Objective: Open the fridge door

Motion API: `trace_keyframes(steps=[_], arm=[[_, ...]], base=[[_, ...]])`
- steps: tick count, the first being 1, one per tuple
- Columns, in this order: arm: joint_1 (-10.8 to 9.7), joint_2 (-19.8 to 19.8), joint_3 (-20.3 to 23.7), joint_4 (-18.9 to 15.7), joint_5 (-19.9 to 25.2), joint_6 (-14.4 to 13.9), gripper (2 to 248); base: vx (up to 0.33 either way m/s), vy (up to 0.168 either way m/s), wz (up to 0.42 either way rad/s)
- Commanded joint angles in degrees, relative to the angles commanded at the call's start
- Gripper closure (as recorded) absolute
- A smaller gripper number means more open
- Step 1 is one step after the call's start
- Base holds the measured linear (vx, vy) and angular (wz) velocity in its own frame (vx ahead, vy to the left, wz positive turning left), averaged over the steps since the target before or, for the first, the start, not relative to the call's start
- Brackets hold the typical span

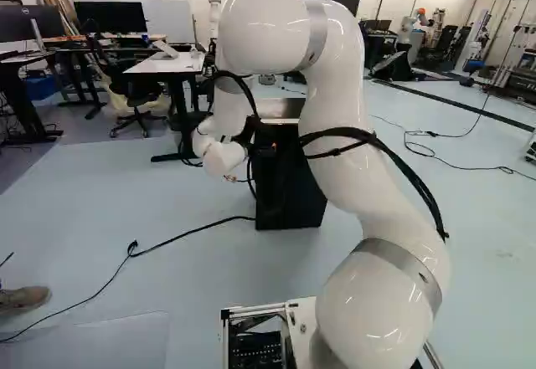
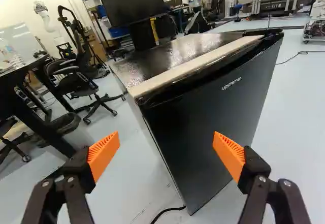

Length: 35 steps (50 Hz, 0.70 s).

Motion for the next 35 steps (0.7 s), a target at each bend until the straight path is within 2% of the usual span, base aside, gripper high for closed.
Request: trace_keyframes(steps=[29, 35], arm=[[-0.61, -1.42, -2.3, 0.01, 0.0, 0.0, 3], [-0.61, -1.43, -2.31, 0.01, 0.0, -1.85, 3]], base=[[0.0, 0.0, 0.0], [0.0, 0.0, 0.0]])
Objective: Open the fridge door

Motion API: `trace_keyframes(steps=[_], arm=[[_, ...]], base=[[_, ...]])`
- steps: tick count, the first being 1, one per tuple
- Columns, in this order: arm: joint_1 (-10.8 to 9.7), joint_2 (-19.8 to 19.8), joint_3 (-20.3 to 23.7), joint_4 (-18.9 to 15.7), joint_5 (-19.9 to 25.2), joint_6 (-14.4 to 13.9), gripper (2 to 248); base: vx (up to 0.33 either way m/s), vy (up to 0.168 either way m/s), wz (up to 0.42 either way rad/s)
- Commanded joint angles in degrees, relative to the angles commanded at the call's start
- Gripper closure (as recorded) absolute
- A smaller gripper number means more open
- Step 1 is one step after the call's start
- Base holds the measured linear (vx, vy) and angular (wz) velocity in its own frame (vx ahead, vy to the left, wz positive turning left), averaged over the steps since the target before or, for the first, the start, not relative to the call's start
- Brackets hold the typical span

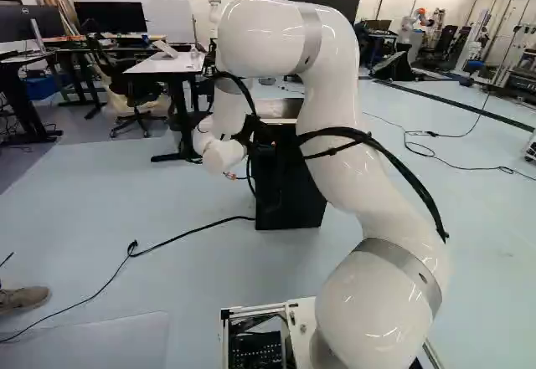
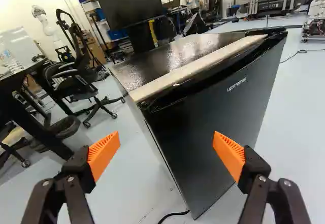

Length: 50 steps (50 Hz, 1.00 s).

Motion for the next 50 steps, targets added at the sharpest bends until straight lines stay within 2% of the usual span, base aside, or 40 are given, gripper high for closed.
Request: trace_keyframes(steps=[5, 11, 50], arm=[[0.0, 0.0, 0.0, 0.0, 0.0, -2.26, 3], [0.0, 0.0, 0.0, 0.0, 0.0, -3.24, 3], [0.25, -1.93, -3.14, 0.0, 0.0, -3.54, 3]], base=[[0.0, 0.0, 0.0], [0.0, 0.0, 0.0], [0.0, 0.0, 0.0]])
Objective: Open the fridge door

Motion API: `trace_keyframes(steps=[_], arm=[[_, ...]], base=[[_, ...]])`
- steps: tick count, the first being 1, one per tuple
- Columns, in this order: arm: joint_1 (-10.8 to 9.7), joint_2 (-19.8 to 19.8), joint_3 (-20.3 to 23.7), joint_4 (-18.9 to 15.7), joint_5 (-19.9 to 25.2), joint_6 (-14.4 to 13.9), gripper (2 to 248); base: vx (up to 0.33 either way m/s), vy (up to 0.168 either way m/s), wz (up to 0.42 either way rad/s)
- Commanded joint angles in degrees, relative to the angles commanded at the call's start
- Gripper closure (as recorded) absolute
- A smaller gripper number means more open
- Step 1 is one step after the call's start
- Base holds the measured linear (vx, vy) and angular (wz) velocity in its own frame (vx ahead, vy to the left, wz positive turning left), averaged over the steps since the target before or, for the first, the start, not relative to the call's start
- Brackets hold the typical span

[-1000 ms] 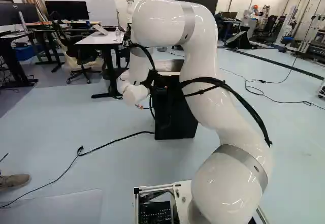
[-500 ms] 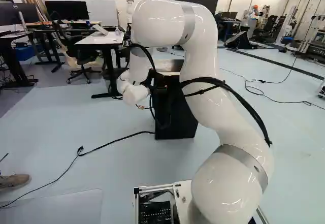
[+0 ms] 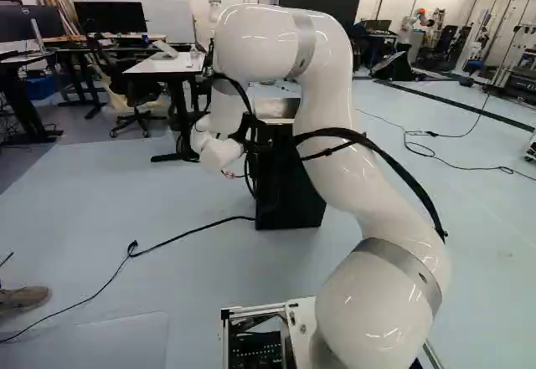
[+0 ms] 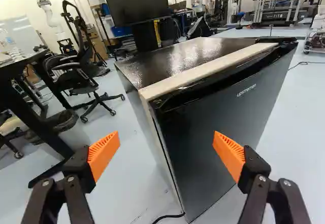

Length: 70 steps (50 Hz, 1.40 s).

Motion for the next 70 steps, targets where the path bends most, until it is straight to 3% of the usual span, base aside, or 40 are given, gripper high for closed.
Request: trace_keyframes(steps=[70], arm=[[-2.22, -1.96, -3.19, 1.69, 1.34, 0.0, 3]], base=[[0.0, 0.0, 0.0]])
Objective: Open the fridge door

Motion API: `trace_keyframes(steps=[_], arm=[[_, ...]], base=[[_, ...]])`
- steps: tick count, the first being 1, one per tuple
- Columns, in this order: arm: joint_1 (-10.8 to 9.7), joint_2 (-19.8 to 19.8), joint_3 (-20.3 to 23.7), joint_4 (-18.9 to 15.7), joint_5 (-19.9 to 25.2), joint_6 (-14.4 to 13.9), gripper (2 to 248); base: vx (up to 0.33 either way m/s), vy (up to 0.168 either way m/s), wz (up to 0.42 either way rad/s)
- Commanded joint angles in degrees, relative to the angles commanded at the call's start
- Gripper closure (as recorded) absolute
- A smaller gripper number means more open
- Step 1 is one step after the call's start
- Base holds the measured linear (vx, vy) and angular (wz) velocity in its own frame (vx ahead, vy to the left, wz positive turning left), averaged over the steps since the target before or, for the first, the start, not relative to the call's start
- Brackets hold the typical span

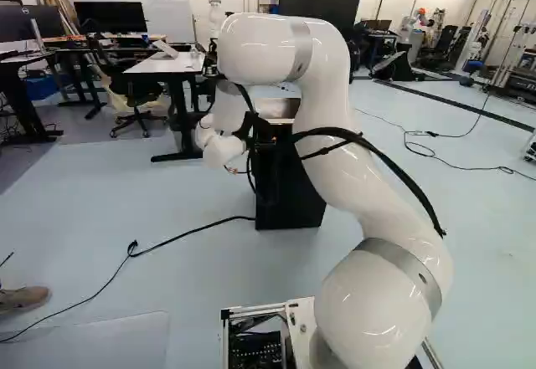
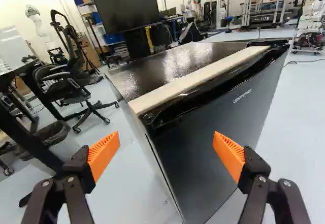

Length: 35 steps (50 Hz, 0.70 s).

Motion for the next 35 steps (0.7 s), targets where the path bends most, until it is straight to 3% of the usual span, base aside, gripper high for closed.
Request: trace_keyframes(steps=[35], arm=[[-0.77, -1.23, -2.03, 0.98, 0.6, 0.0, 3]], base=[[0.0, 0.0, 0.0]])
